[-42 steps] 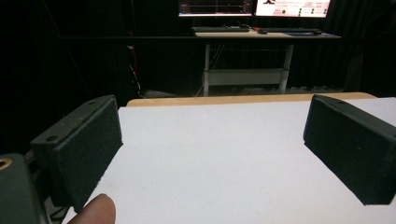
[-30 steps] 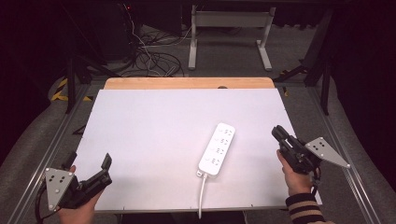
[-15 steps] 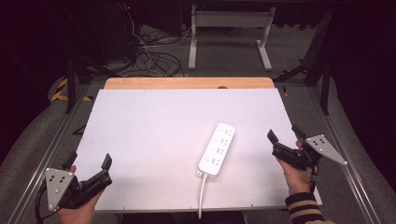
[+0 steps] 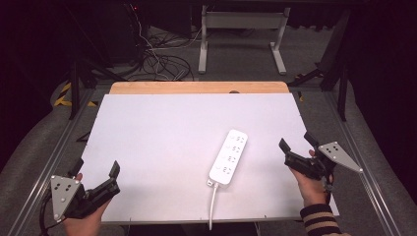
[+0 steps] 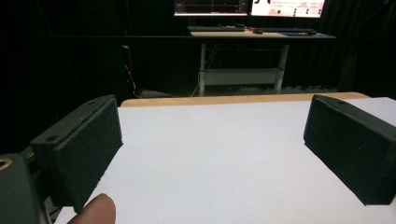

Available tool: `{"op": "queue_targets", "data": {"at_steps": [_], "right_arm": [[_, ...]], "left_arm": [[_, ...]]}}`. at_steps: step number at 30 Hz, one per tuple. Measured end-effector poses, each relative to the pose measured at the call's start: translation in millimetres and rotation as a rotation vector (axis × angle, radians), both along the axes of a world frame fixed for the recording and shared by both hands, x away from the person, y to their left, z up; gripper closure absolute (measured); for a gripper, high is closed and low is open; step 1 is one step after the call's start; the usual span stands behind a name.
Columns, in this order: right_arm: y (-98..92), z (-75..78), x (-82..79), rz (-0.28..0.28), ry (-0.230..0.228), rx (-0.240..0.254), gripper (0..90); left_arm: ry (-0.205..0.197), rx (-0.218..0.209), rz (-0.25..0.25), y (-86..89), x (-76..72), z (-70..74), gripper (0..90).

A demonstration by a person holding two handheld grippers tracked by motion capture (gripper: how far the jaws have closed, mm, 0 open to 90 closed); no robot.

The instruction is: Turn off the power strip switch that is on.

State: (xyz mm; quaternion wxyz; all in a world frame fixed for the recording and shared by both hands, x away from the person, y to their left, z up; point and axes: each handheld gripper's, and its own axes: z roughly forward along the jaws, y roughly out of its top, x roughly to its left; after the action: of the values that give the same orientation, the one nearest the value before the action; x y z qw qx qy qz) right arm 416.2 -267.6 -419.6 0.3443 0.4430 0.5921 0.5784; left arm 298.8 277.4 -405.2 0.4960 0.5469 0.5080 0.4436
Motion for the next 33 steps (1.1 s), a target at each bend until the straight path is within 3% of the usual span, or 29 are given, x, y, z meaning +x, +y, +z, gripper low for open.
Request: {"op": "queue_targets", "data": {"at_steps": [5, 13, 33], "right_arm": [[3.7, -2.0, 1.0, 0.006, 0.016, -0.026, 9.1], [8.1, -1.9, 3.6, 0.014, 0.015, -0.033, 9.5], [8.8, -2.4, 4.2, 0.016, 0.021, -0.047, 10.3]], "left_arm": [[0.000, 0.008, -0.008, -2.6, 0.1, -0.4, 4.8], [-0.005, -0.003, 0.013, 3.3, -4.0, 0.2, 4.8], [0.000, 0.002, 0.005, 1.6, -2.9, -0.1, 4.8]]}}
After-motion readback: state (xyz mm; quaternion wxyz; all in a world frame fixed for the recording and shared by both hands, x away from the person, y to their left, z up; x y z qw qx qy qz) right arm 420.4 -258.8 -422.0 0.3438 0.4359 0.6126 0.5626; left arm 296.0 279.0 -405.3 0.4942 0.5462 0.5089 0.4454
